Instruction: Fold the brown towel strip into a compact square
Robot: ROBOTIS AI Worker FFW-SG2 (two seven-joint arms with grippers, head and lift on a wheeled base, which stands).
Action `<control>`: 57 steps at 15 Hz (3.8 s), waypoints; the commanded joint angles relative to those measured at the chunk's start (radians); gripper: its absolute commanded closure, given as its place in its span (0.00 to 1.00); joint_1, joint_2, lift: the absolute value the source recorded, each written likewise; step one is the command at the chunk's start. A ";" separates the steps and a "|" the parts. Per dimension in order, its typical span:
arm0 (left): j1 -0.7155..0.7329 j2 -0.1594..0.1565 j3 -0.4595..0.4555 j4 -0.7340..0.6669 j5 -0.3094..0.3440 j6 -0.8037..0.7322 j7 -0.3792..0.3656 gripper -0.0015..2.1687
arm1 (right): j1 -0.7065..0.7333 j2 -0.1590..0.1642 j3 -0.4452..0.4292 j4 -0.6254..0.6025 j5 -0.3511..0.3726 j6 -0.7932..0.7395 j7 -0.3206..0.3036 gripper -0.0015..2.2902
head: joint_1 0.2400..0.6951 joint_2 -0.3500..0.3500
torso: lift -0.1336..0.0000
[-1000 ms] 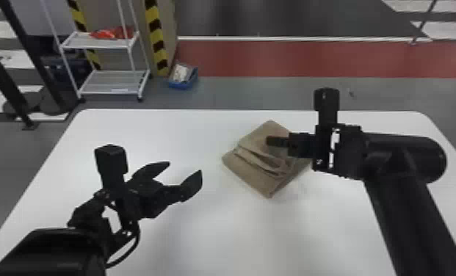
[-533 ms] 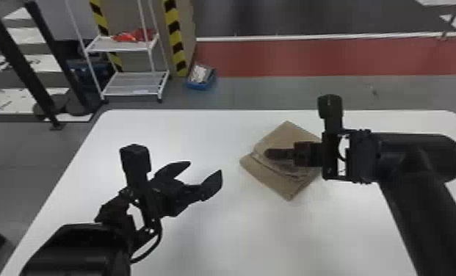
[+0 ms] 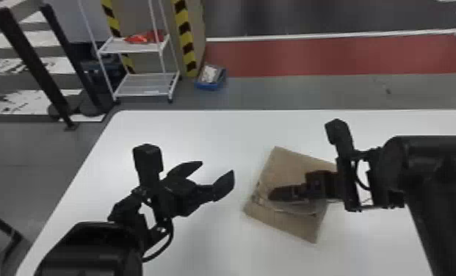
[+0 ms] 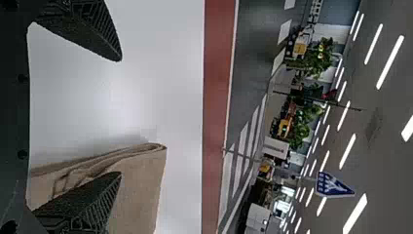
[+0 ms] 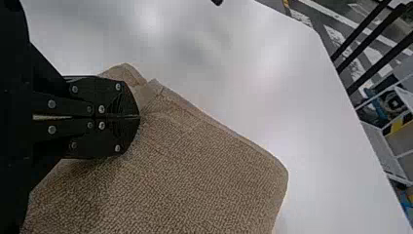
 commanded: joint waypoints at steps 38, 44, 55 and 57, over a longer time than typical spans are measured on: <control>0.003 0.001 0.019 0.007 -0.007 0.006 -0.004 0.03 | 0.050 -0.230 0.338 -0.308 0.910 0.081 0.731 0.13 | 1.00 0.52 | 0.07; 0.005 0.001 0.022 0.009 -0.007 0.006 -0.002 0.03 | 0.035 -0.227 0.370 -0.321 0.916 0.081 0.731 0.13 | 1.00 0.53 | 0.07; 0.010 0.001 0.022 0.003 -0.006 0.006 -0.002 0.03 | 0.027 -0.209 0.433 -0.332 0.977 0.081 0.731 0.13 | 1.00 0.56 | 0.07; 0.010 0.001 0.019 0.003 -0.006 0.006 -0.004 0.03 | 0.022 -0.187 0.467 -0.297 1.003 0.081 0.731 0.13 | 1.00 0.57 | 0.07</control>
